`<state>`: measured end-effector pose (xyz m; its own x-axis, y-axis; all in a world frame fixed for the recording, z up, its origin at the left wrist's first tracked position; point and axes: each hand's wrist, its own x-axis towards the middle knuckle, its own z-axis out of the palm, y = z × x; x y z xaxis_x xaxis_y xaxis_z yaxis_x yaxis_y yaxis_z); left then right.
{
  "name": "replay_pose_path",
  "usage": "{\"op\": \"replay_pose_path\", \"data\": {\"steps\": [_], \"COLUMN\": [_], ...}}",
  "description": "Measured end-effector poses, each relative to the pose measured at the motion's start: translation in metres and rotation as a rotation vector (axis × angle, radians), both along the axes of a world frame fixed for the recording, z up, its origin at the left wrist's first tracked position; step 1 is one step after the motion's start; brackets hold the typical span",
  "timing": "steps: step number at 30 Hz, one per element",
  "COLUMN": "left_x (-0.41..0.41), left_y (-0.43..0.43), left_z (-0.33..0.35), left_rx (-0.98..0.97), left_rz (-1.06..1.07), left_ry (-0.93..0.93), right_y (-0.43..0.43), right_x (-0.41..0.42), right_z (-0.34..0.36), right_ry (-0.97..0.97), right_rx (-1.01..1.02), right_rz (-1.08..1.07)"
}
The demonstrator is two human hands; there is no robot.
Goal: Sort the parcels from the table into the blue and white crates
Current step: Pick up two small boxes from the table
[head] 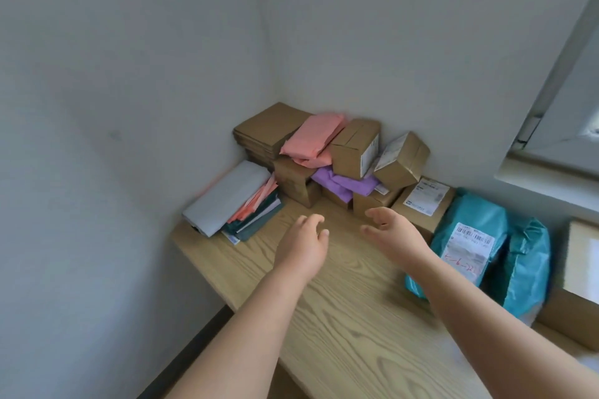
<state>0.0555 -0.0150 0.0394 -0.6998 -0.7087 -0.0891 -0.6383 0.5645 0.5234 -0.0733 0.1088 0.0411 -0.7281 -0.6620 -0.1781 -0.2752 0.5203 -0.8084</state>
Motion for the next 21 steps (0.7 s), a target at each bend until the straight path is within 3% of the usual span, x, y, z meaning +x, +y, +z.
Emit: {"op": "replay_pose_path", "data": {"steps": [7, 13, 21], "left_x": [-0.091, -0.154, -0.216], "left_y": [-0.039, -0.073, -0.094], "left_z": [-0.018, -0.030, -0.036], "left_rx": [0.041, 0.067, 0.179], "left_rz": [-0.235, -0.407, -0.490], "left_ry": [0.018, 0.005, 0.021], "right_y": [-0.025, -0.044, -0.074], "right_x": [-0.051, -0.092, -0.138], "right_z": [-0.005, -0.016, -0.025], "right_ry": [0.003, -0.007, -0.020], "right_rx": [0.075, 0.124, 0.117], "right_rz": [-0.104, -0.371, -0.602]}}
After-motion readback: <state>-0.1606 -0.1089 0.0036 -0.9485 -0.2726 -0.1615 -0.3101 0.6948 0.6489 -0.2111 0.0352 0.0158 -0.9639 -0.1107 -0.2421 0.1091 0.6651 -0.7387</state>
